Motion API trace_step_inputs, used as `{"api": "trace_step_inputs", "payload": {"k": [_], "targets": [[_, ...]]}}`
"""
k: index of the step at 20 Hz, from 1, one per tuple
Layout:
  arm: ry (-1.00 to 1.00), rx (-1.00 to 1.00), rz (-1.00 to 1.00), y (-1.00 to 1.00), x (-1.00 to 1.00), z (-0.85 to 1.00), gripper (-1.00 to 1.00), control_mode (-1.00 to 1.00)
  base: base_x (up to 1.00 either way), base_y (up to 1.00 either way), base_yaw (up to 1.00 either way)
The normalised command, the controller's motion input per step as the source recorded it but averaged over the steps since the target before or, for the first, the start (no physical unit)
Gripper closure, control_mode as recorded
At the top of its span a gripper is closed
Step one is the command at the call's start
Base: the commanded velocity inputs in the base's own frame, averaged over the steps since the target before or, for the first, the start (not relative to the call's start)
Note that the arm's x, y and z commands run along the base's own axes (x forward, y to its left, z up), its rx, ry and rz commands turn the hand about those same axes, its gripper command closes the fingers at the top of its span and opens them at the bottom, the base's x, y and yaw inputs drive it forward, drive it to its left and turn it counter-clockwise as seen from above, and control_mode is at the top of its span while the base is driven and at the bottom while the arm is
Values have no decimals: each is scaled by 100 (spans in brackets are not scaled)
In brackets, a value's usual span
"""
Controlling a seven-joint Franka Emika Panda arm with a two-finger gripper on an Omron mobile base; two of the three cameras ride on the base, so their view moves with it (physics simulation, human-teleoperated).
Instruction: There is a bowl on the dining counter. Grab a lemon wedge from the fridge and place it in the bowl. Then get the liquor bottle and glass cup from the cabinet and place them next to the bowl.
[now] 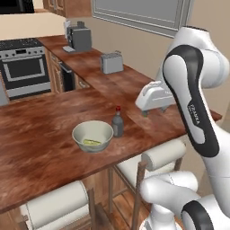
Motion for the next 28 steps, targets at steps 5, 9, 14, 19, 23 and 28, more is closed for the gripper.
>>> {"api": "trace_step_inputs", "payload": {"k": [5,9,14,19,23,28], "targets": [[0,0,0,0,0,0,-100,100,-100,83,9],[0,0,0,0,0,0,-100,100,-92,100,14],[0,0,0,0,0,0,-100,100,-47,100,14],[0,0,0,0,0,0,-100,100,-18,100,11],[0,0,0,0,0,0,-100,100,-1,100,9],[0,0,0,0,0,0,-100,100,0,100,7]]}}
